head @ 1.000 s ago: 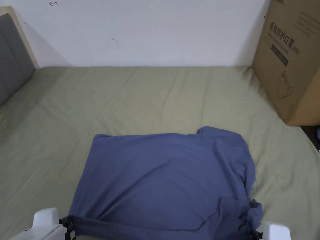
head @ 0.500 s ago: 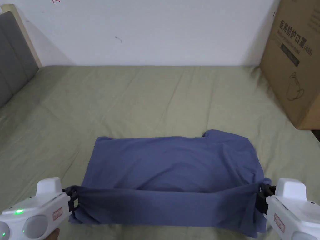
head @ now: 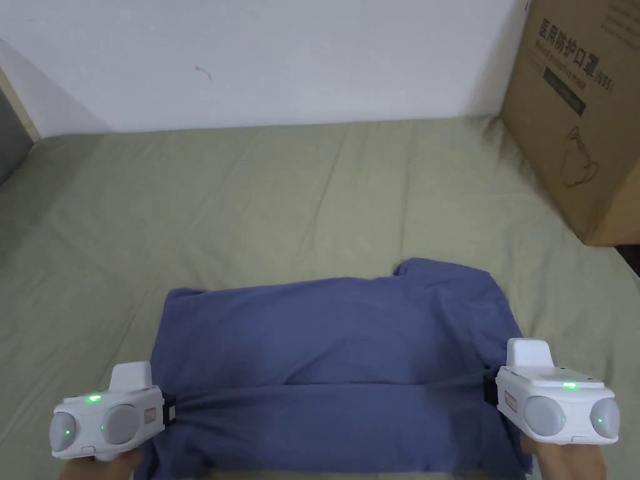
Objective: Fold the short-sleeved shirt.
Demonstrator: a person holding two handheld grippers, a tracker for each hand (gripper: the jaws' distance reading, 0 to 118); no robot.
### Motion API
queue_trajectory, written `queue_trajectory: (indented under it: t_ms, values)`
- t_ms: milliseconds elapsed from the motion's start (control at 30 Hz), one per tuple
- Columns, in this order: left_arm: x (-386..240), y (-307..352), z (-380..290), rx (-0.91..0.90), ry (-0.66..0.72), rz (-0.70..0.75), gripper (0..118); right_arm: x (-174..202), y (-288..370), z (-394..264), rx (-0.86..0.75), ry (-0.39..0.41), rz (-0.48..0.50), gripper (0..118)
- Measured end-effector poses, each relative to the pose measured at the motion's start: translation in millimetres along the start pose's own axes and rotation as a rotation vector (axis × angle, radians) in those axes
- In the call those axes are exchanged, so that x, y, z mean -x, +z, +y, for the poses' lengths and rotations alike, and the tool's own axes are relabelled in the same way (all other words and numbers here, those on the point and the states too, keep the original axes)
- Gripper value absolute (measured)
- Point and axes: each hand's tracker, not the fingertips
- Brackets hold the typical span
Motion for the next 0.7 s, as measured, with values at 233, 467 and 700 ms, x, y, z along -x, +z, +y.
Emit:
queue_trajectory:
  t_ms: [233, 467, 700]
  values:
    - [2, 24, 7, -0.03, 0.011, -0.026, 72, 8, 31, 8, -0.05, -0.001, -0.045, 52]
    - [-1, 114, 5, -0.296, 0.055, -0.066, 94, -2, 125, 23, -0.315, -0.08, 0.002, 83]
    - [-9, 191, -15, -0.522, 0.033, -0.044, 84, -6, 209, 6, -0.51, -0.087, 0.015, 83]
